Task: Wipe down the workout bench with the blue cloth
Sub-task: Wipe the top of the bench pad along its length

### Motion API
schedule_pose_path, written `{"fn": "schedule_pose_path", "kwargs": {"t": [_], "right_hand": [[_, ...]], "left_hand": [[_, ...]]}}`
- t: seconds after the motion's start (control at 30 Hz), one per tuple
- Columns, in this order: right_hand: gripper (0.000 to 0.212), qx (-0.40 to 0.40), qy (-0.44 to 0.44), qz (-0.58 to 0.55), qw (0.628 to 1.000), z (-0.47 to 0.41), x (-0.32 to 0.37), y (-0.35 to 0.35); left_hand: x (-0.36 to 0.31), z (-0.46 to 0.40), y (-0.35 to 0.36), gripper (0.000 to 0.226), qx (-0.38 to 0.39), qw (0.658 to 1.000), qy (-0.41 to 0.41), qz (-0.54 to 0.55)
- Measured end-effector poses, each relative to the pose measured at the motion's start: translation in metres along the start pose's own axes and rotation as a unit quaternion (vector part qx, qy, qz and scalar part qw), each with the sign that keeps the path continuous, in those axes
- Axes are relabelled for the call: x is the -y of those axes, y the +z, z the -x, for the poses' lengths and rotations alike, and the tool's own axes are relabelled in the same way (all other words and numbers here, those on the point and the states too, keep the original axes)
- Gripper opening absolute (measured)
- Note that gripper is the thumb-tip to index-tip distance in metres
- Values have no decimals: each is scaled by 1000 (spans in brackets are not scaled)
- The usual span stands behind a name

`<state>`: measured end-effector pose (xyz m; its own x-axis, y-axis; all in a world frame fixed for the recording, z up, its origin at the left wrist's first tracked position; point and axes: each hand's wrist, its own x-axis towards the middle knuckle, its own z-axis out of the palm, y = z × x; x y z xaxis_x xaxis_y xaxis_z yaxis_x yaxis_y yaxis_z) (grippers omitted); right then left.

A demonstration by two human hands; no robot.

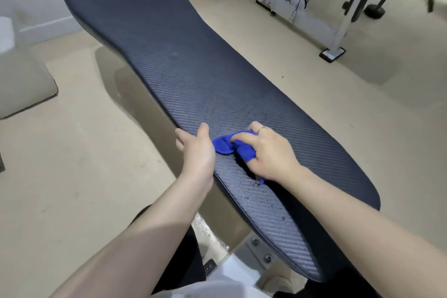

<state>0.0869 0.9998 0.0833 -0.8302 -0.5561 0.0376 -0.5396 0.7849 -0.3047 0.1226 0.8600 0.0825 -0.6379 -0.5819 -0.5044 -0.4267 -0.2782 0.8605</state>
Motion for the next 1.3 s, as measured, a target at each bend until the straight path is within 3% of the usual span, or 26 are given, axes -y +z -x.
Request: {"fn": "schedule_pose_path", "kwargs": {"t": [0.1, 0.17, 0.27, 0.33, 0.4, 0.47, 0.57, 0.63, 0.7, 0.8, 0.87, 0.93, 1.03, 1.07, 1.3], "right_hand": [[35, -90, 189, 19, 978, -49, -46, -4], [35, -112, 245, 26, 963, -61, -58, -9], [38, -69, 178, 47, 981, -35, -47, -9], [35, -40, 81, 14, 996, -3, -36, -5], [33, -24, 38, -17, 999, 4, -46, -9], [32, -57, 71, -8, 996, -19, -71, -11], [31, -117, 202, 14, 972, -60, -107, -19], [32, -121, 223, 38, 966, -60, -102, -21], [33, -88, 190, 32, 977, -39, -74, -16], [35, -31, 38, 0, 999, 12, -22, -5], [40, -3, -16, -4, 1000, 24, -13, -6], [41, -26, 5, 34, 999, 11, -27, -9], [33, -87, 162, 60, 981, -20, -51, -14], [33, -93, 173, 64, 978, -22, -47, -14], [31, -25, -77, 20, 996, 59, 26, 4]], "left_hand": [[9, 7, 7, 72, -15, 999, 23, -23], [13, 8, 14, 71, -33, 999, 22, -36], [6, 14, 24, 71, -84, 993, 7, -77], [2, 15, 28, 73, -116, 989, 2, -88], [0, 13, 31, 73, -136, 988, -1, -74], [2, 13, 31, 73, -146, 987, 0, -68], [5, 13, 32, 74, -152, 986, 5, -73], [5, 13, 33, 74, -156, 985, 8, -70], [6, 13, 32, 74, -157, 985, 10, -66], [5, 12, 32, 73, -154, 986, 8, -64], [6, 12, 31, 72, -154, 986, 8, -56], [7, 11, 31, 71, -153, 987, 12, -43], [8, 11, 30, 69, -144, 989, 12, -19], [7, 12, 29, 68, -141, 990, 11, -12], [3, 13, 19, 61, -100, 992, -10, 73]]}}
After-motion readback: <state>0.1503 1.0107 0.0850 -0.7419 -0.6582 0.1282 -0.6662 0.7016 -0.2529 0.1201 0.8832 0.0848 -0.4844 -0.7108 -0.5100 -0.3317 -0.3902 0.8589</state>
